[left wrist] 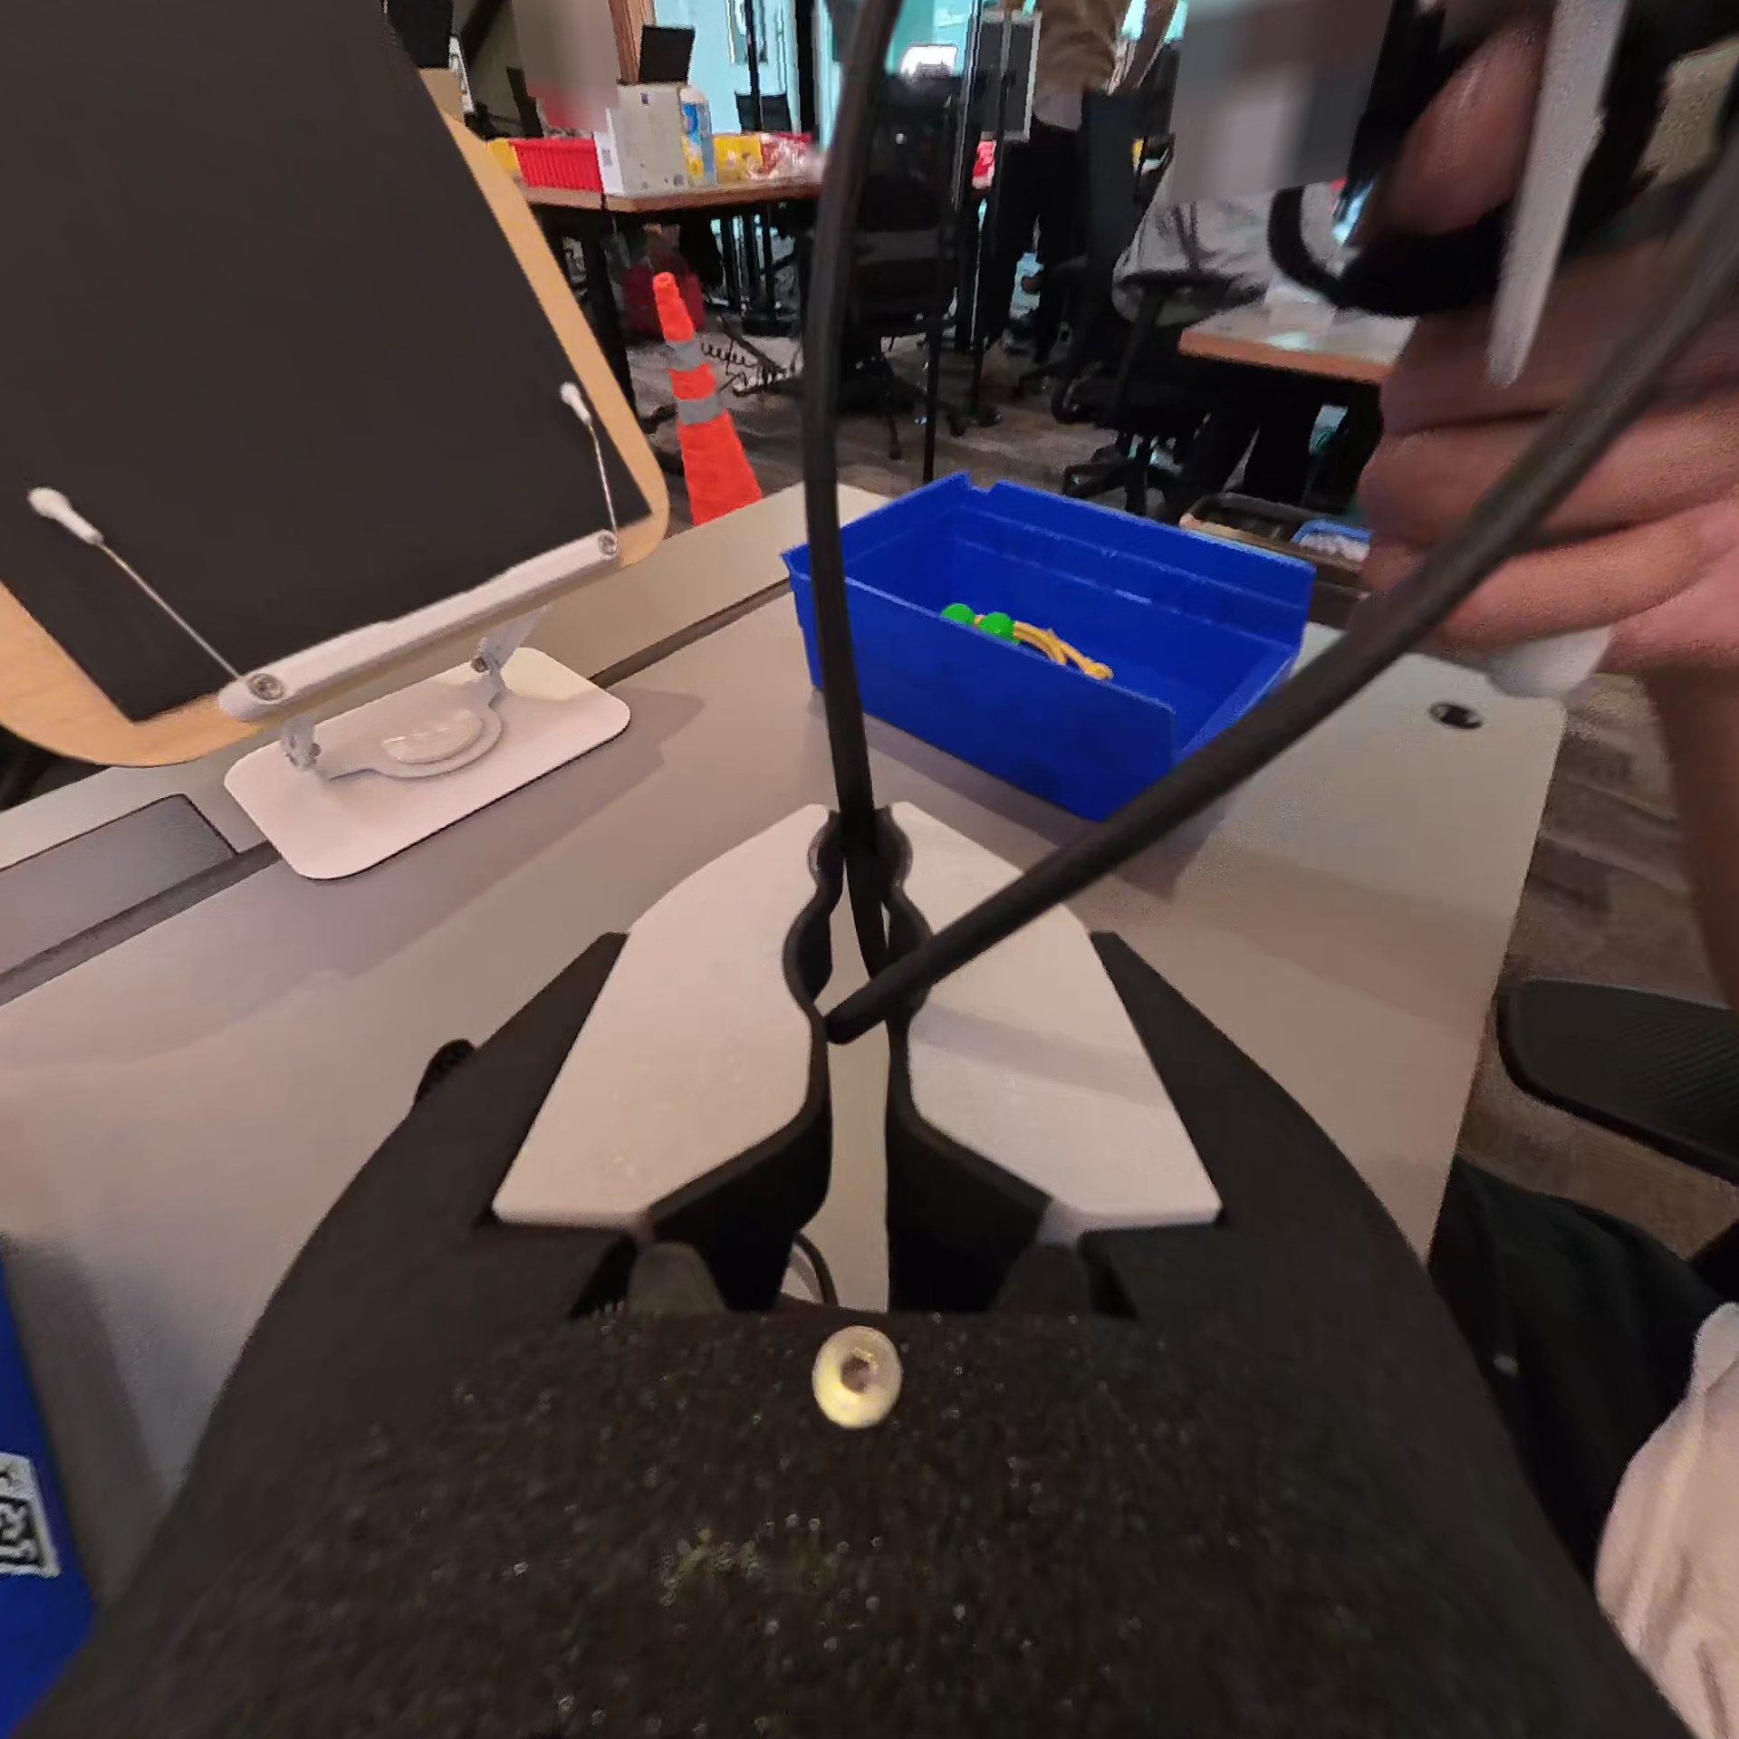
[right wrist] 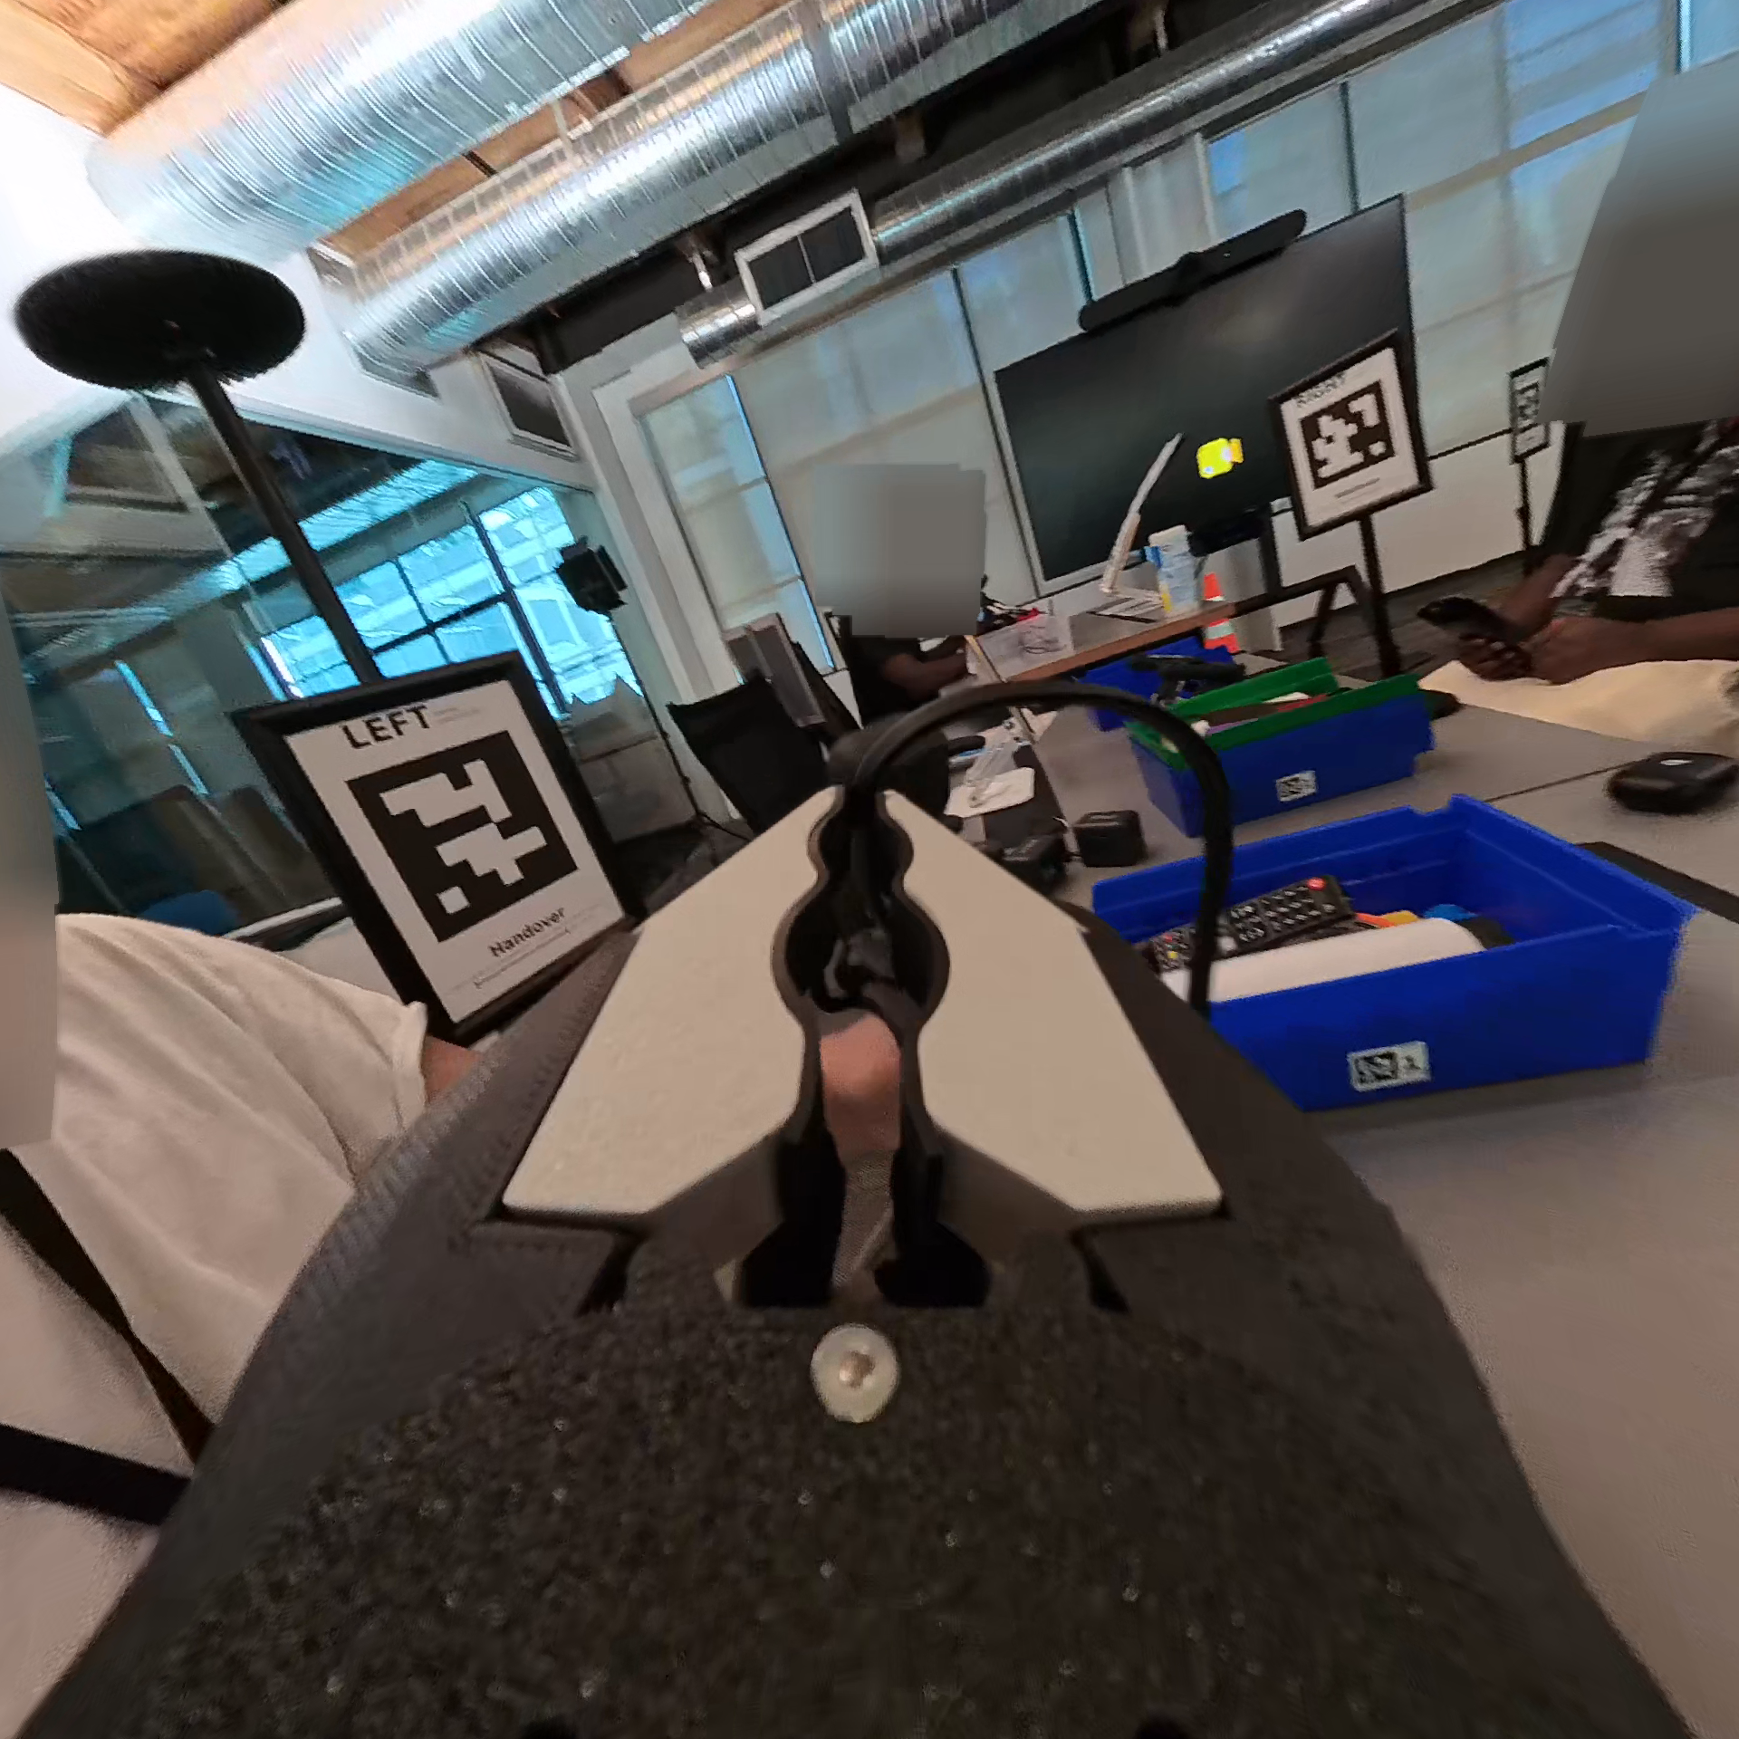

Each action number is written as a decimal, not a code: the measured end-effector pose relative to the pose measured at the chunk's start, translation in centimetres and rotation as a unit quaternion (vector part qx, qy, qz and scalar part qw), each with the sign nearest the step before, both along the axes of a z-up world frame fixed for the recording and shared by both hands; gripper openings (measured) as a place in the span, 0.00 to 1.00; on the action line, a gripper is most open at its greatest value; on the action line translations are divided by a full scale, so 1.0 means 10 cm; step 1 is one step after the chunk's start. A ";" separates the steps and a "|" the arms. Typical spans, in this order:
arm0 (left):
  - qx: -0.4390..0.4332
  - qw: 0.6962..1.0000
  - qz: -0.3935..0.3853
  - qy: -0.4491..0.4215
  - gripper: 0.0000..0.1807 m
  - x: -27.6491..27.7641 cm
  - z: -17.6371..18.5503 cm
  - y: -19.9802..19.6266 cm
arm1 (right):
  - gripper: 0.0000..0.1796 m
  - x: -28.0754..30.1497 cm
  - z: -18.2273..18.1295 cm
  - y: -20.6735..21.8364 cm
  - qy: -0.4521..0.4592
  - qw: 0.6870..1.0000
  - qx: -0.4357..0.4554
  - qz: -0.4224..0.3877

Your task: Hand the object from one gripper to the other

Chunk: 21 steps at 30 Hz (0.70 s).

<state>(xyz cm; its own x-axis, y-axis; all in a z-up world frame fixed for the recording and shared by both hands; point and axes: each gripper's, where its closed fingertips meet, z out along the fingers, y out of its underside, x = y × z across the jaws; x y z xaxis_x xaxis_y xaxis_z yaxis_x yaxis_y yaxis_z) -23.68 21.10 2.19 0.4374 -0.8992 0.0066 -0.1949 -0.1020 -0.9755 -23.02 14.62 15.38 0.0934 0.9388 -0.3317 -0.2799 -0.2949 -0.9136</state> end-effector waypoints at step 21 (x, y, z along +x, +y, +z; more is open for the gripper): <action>-0.091 0.973 -0.068 -0.202 0.03 -0.50 0.85 -0.11 | 0.23 -0.83 -1.27 0.49 -0.157 0.986 0.002 -0.051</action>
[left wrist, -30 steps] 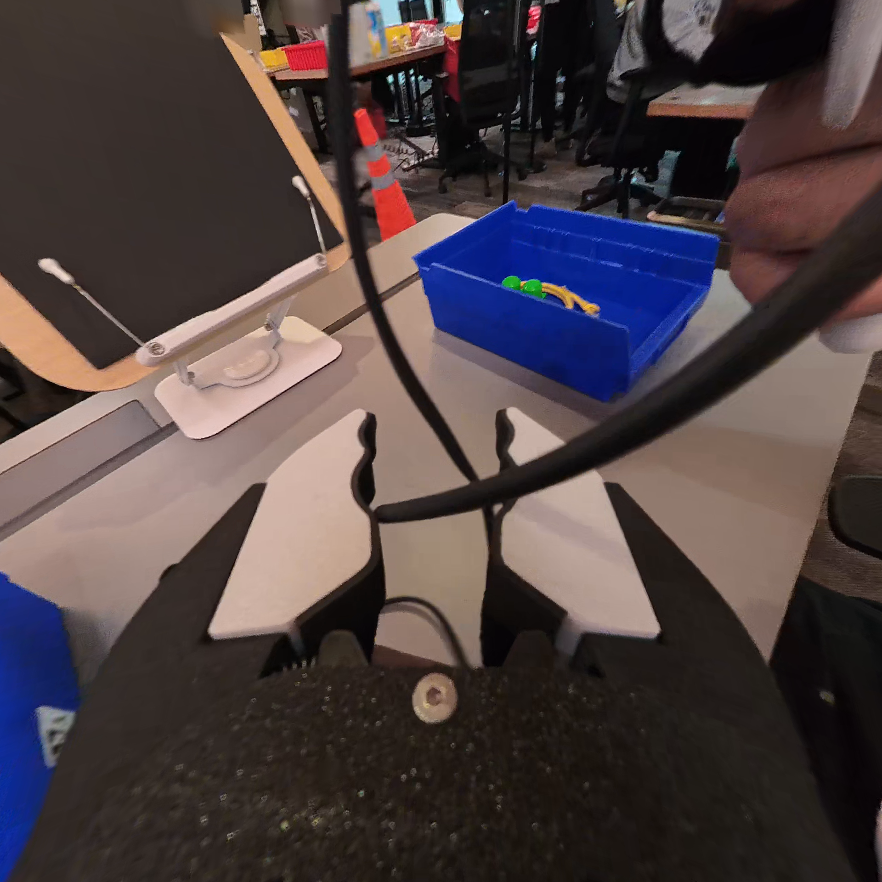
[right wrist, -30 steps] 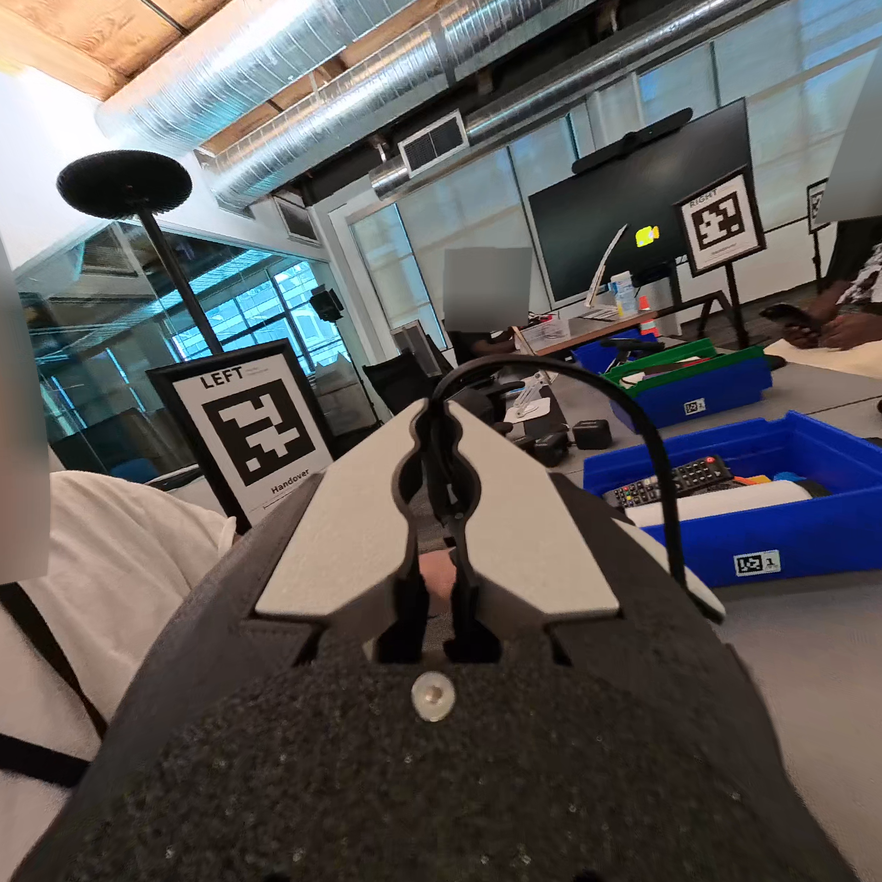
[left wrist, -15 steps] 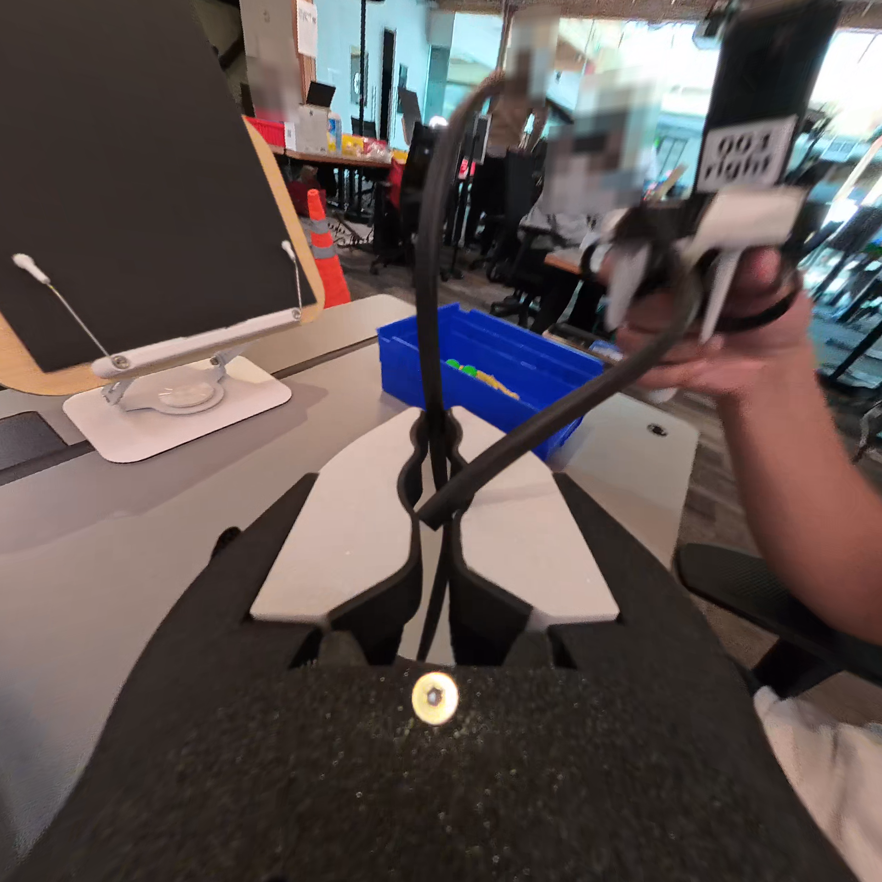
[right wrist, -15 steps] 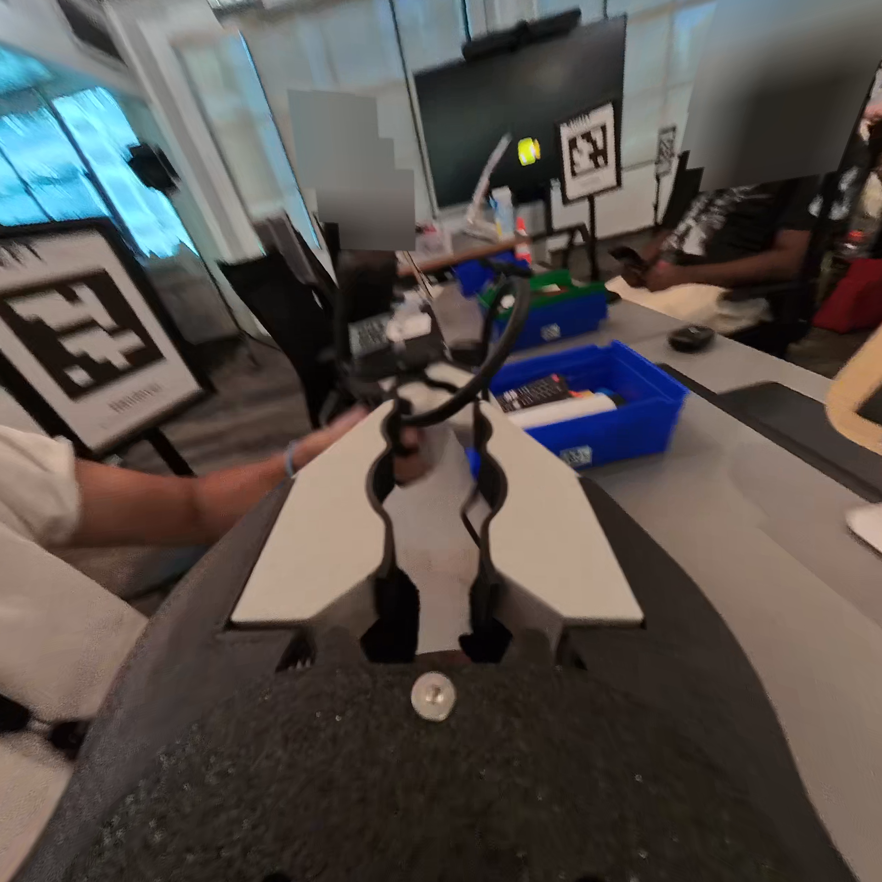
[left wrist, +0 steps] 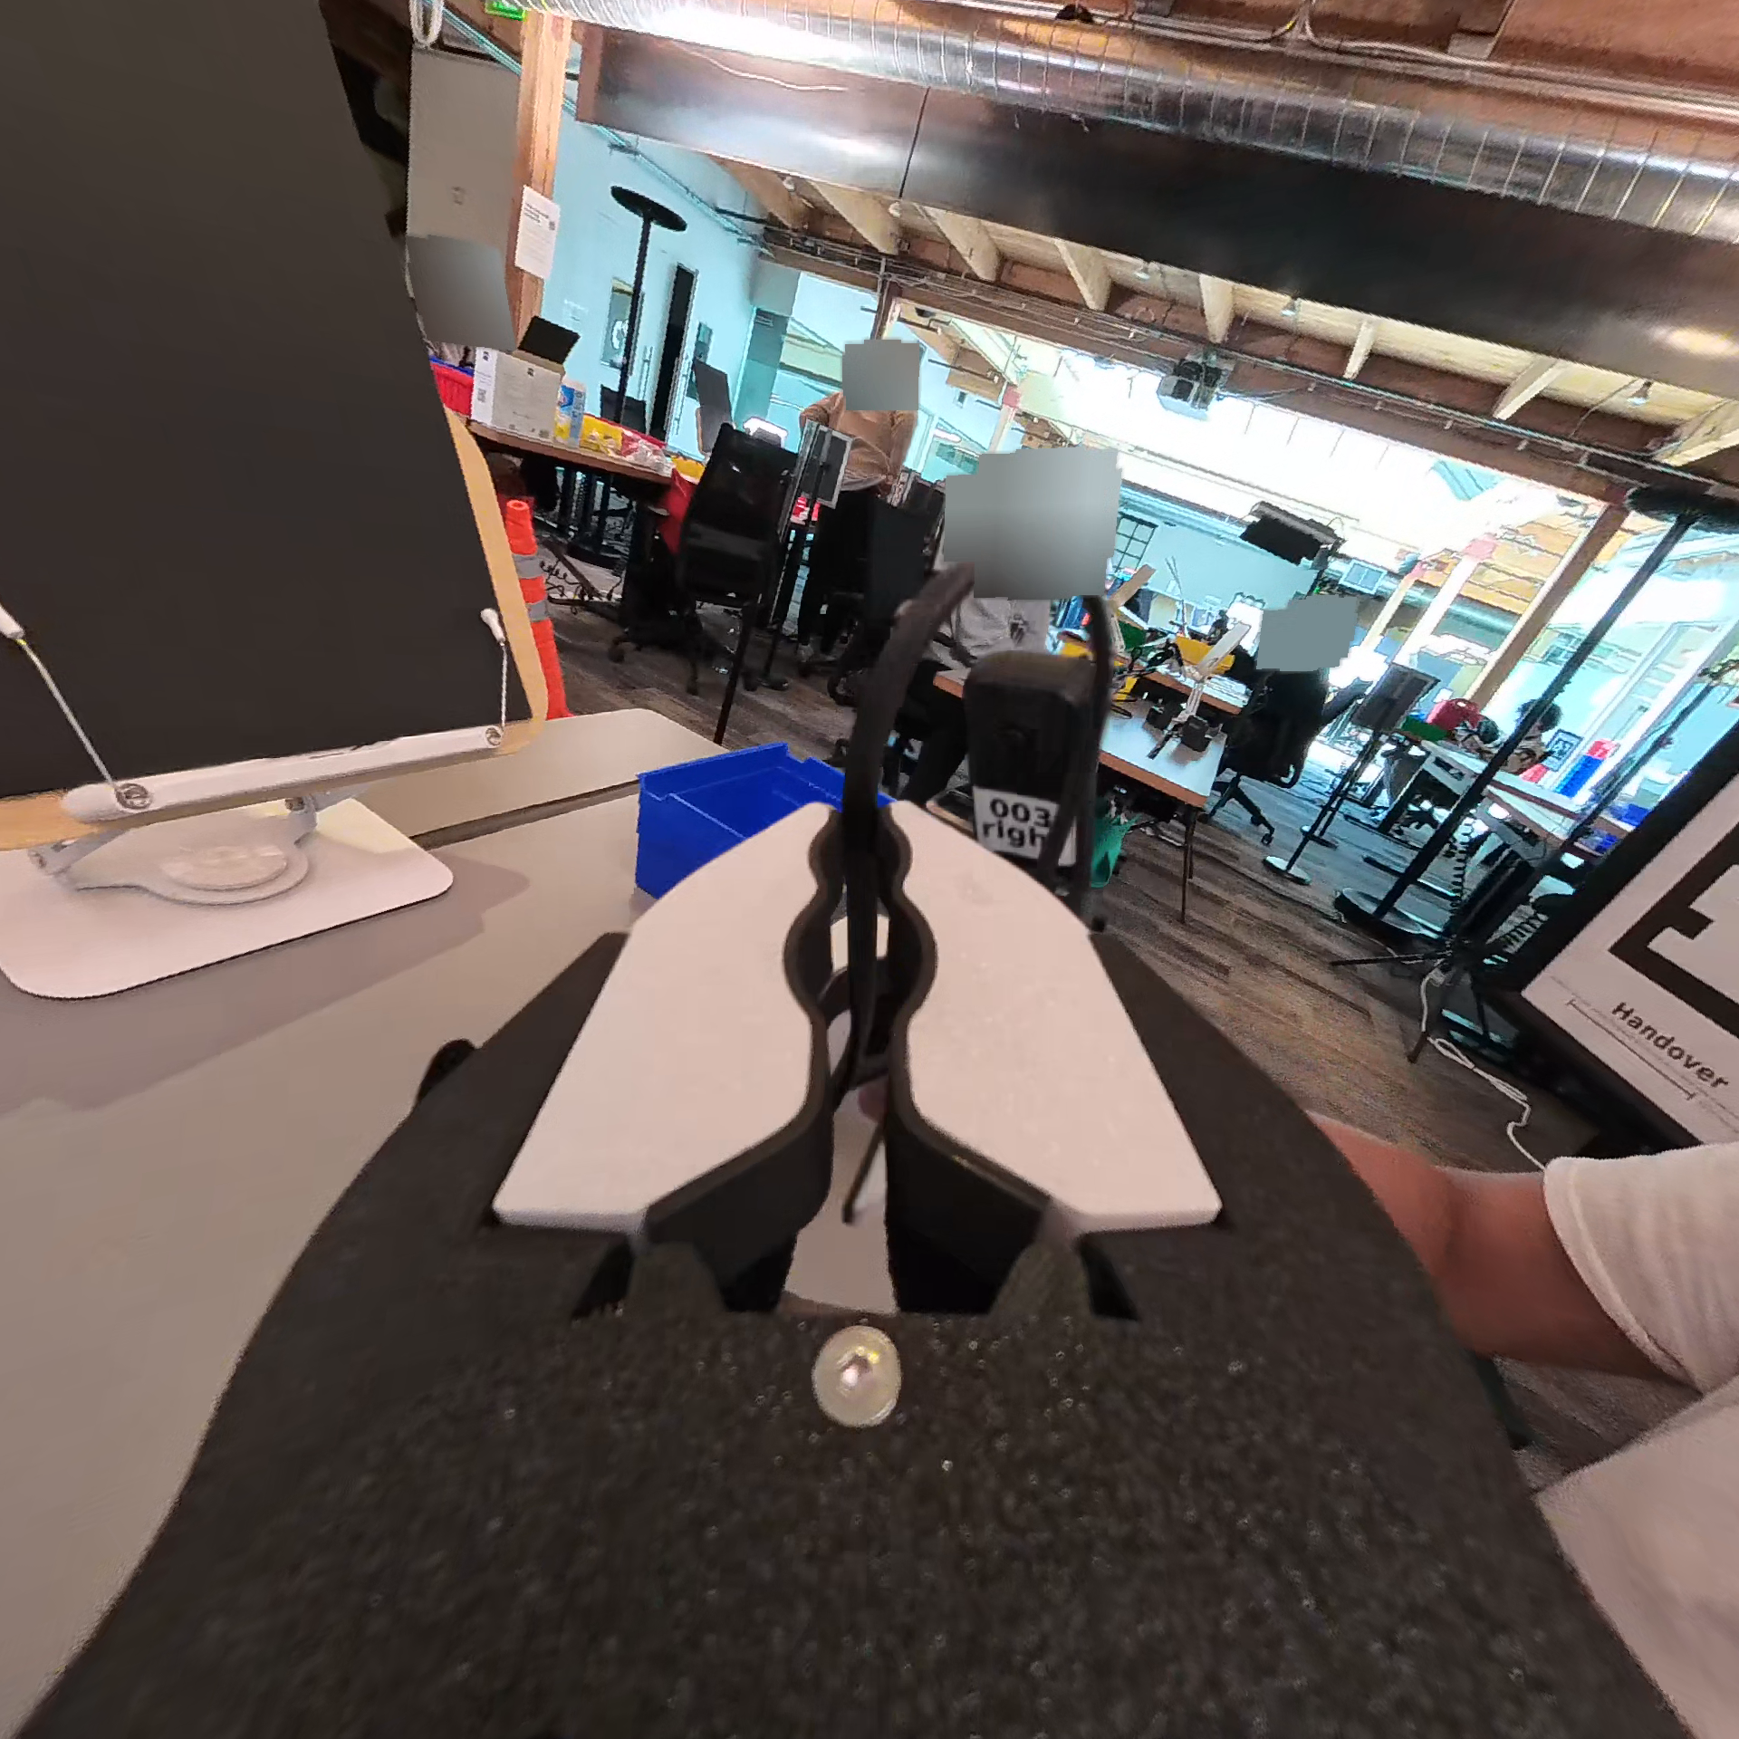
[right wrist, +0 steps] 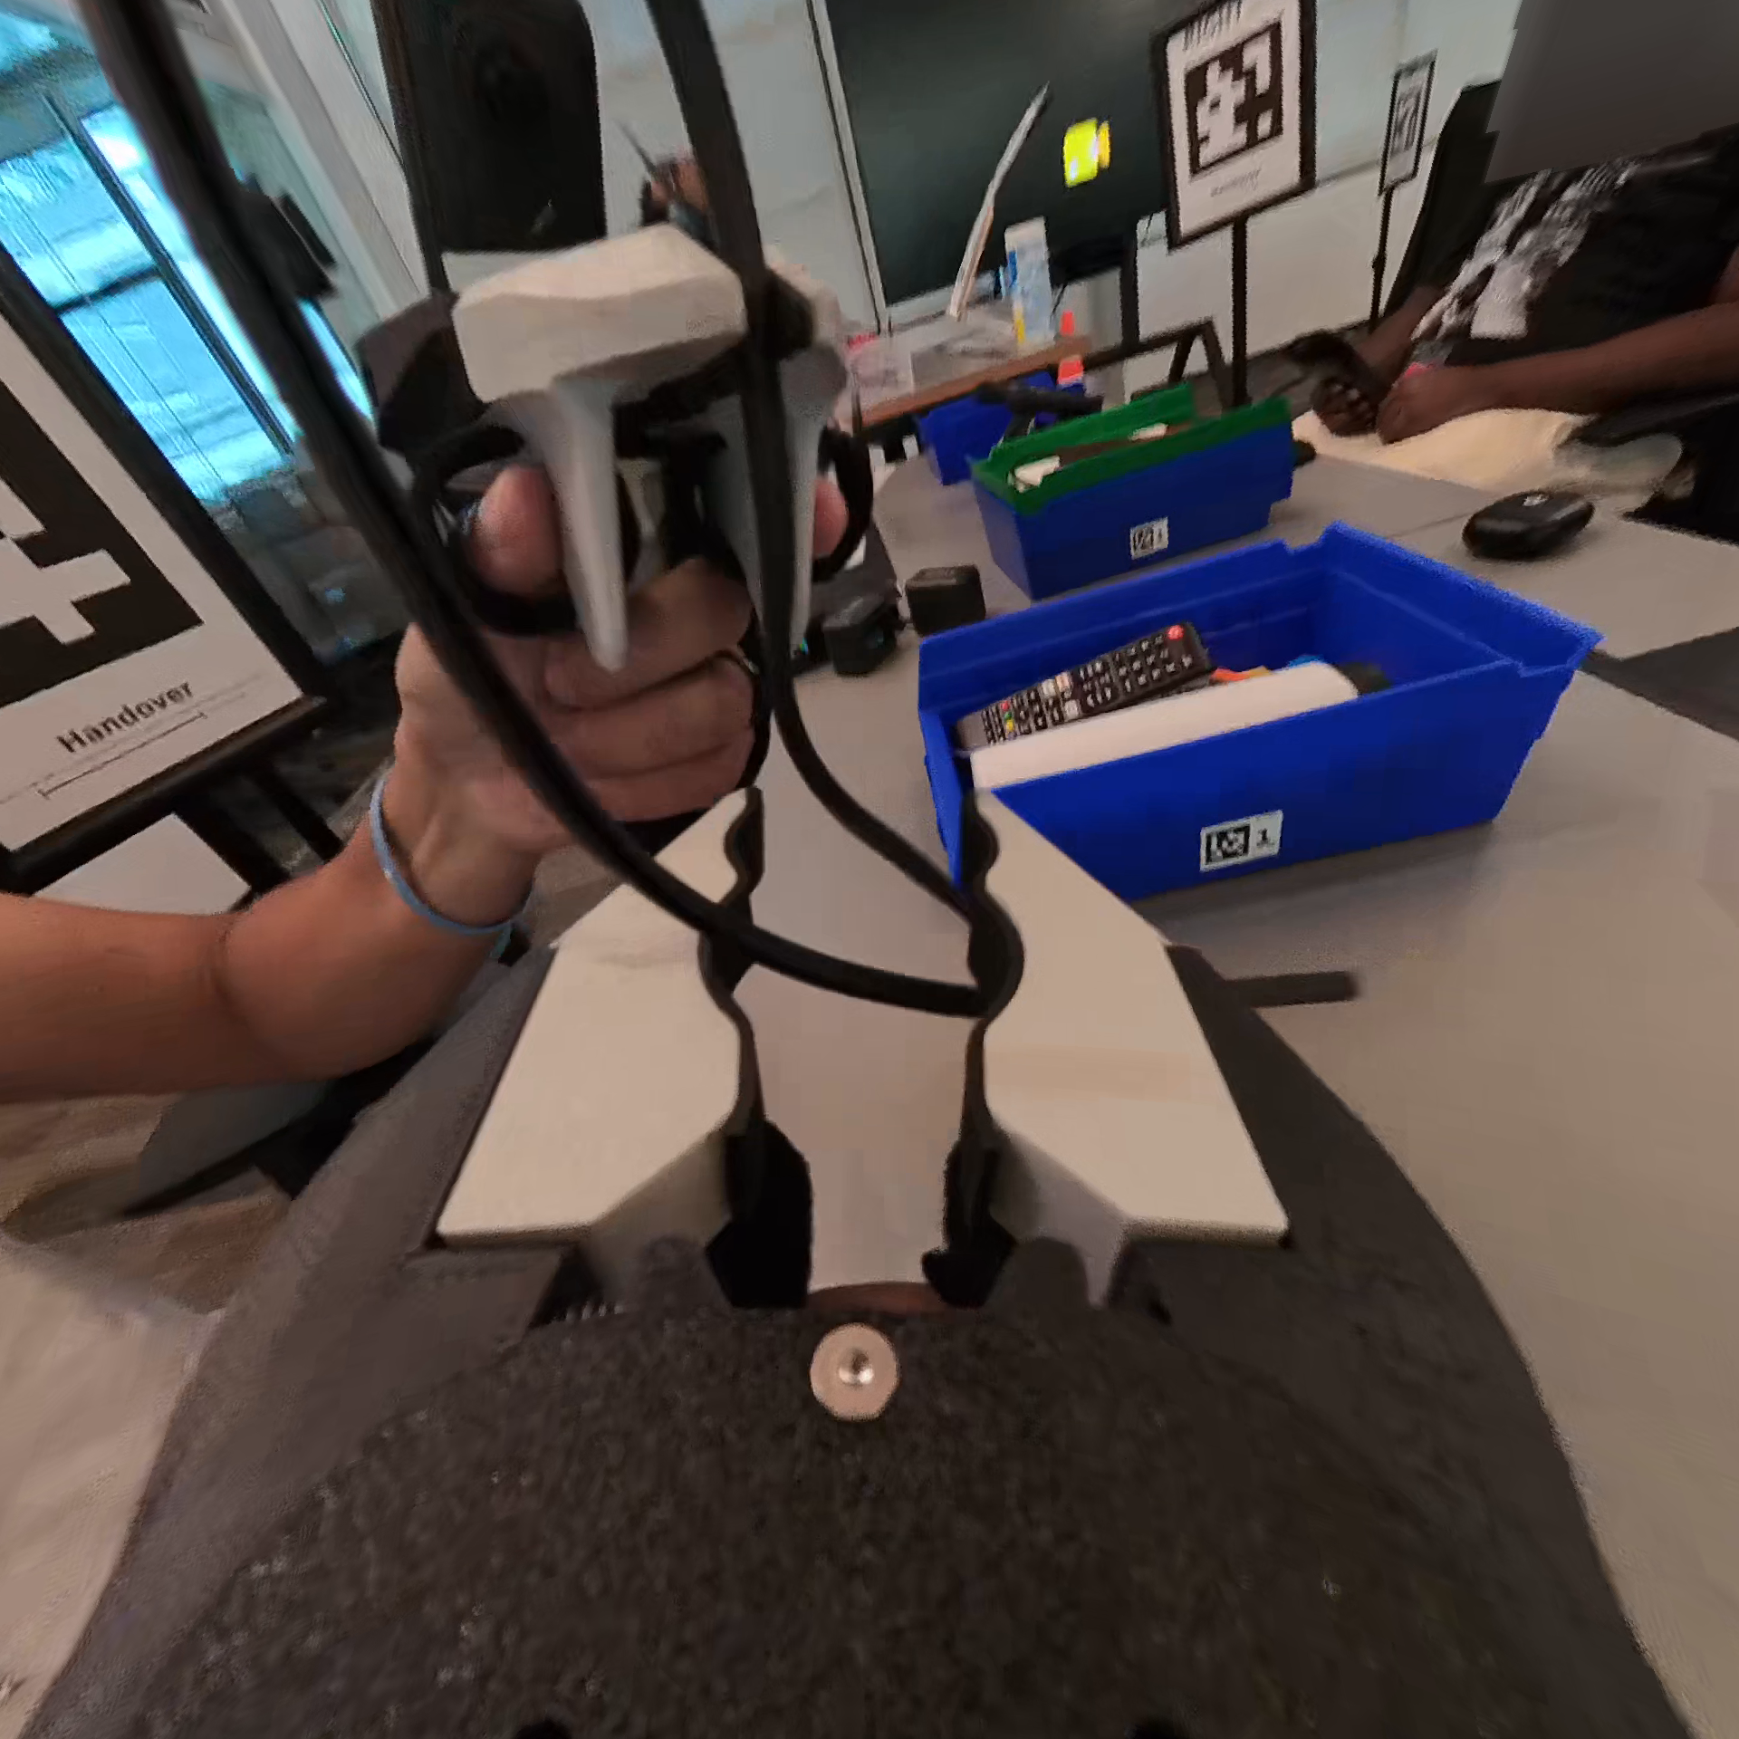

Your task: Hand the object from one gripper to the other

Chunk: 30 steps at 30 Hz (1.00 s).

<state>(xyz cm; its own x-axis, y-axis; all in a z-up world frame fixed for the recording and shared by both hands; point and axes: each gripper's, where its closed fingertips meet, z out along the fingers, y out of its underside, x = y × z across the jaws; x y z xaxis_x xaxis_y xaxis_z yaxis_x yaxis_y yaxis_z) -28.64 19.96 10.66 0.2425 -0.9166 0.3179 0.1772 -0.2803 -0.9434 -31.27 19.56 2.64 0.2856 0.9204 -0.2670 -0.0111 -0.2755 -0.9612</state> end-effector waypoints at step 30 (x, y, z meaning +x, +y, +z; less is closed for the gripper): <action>-0.162 0.978 0.017 0.134 0.23 -0.41 -2.11 -0.99 | 0.03 2.98 2.16 0.66 -0.207 0.936 0.101 -0.265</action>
